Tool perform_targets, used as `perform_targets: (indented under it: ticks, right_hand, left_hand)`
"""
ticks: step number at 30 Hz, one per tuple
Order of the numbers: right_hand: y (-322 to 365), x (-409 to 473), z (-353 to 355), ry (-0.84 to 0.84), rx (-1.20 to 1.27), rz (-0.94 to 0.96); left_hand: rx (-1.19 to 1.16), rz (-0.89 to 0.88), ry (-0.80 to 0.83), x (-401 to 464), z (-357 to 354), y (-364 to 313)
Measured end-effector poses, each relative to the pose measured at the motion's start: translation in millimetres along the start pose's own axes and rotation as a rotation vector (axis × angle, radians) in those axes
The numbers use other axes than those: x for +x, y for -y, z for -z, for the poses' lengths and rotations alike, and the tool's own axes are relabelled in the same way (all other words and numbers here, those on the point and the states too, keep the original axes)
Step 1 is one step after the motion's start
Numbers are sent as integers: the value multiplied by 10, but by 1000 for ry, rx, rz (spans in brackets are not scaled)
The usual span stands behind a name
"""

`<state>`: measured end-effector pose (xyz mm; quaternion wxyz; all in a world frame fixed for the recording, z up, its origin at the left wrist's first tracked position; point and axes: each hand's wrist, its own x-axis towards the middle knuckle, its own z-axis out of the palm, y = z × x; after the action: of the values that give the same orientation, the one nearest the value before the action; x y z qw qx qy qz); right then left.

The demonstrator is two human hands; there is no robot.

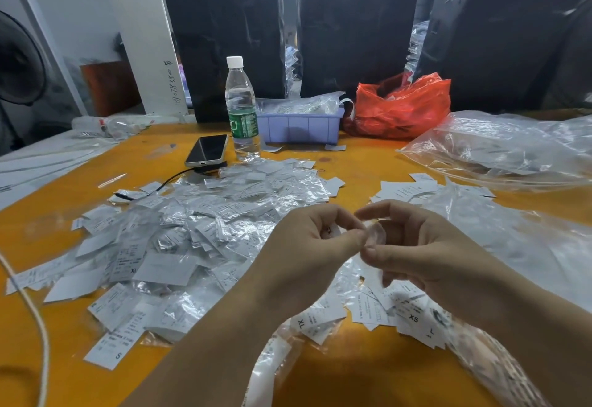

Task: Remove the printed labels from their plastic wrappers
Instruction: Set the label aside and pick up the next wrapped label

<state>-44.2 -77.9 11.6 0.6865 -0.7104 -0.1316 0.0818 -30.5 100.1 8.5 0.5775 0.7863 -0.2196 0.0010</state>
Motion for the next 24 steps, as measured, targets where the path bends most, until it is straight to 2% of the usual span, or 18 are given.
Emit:
perform_targets:
  ticks: [4, 7, 11, 15, 21, 24]
  right_hand:
    - [-28, 1, 3, -30, -111, -23]
    - [-48, -3, -31, -73, -225, -25]
    - [-7, -7, 10, -156, -158, 76]
    - [27, 4, 73, -219, -33, 98]
    - [3, 39, 116, -141, 124, 67]
    - [-25, 52, 112, -125, 75, 53]
  left_hand:
    - [-31, -14, -108, 1, 3, 8]
    - [-131, 12, -95, -8, -7, 18]
    - [-135, 5, -36, -2, -48, 29]
    - [-84, 13, -56, 6, -51, 32]
    - [-18, -16, -49, 16, -30, -17]
    - [-37, 20, 4, 0, -53, -66]
